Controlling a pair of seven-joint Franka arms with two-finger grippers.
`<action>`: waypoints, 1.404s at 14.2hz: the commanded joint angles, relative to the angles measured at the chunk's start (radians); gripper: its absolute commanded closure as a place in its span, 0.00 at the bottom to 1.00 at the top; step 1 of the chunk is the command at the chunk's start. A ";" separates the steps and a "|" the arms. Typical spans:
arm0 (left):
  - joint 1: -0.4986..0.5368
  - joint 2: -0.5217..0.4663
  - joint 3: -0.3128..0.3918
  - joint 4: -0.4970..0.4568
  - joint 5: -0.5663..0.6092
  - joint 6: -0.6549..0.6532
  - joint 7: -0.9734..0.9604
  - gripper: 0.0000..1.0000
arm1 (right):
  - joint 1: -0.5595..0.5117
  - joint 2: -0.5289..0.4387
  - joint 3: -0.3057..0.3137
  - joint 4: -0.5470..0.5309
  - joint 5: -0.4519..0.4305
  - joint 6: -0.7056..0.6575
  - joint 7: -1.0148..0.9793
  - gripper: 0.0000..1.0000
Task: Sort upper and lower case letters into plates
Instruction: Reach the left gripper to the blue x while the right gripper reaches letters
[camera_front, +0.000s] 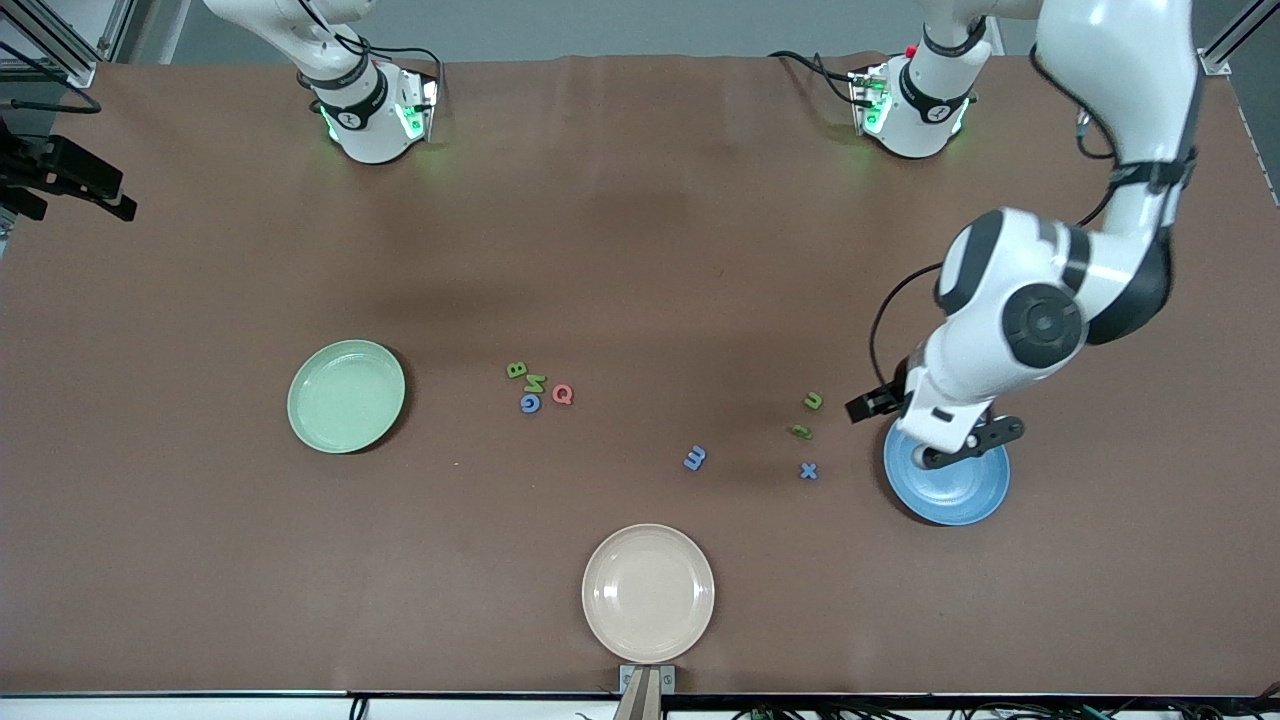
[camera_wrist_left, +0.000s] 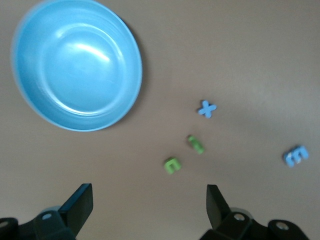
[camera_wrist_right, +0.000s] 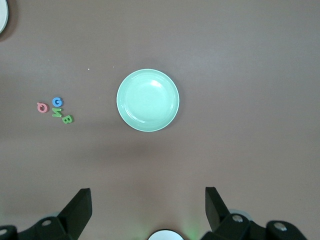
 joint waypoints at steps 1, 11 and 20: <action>-0.019 0.034 0.001 -0.050 0.003 0.127 -0.130 0.02 | -0.008 -0.006 -0.001 -0.001 0.016 -0.008 -0.003 0.00; -0.067 0.182 -0.001 -0.084 0.010 0.337 -0.506 0.36 | 0.065 0.265 0.010 -0.012 0.014 0.219 0.116 0.00; -0.084 0.241 -0.001 -0.082 0.010 0.409 -0.544 0.57 | 0.372 0.481 0.010 -0.162 0.058 0.645 0.575 0.00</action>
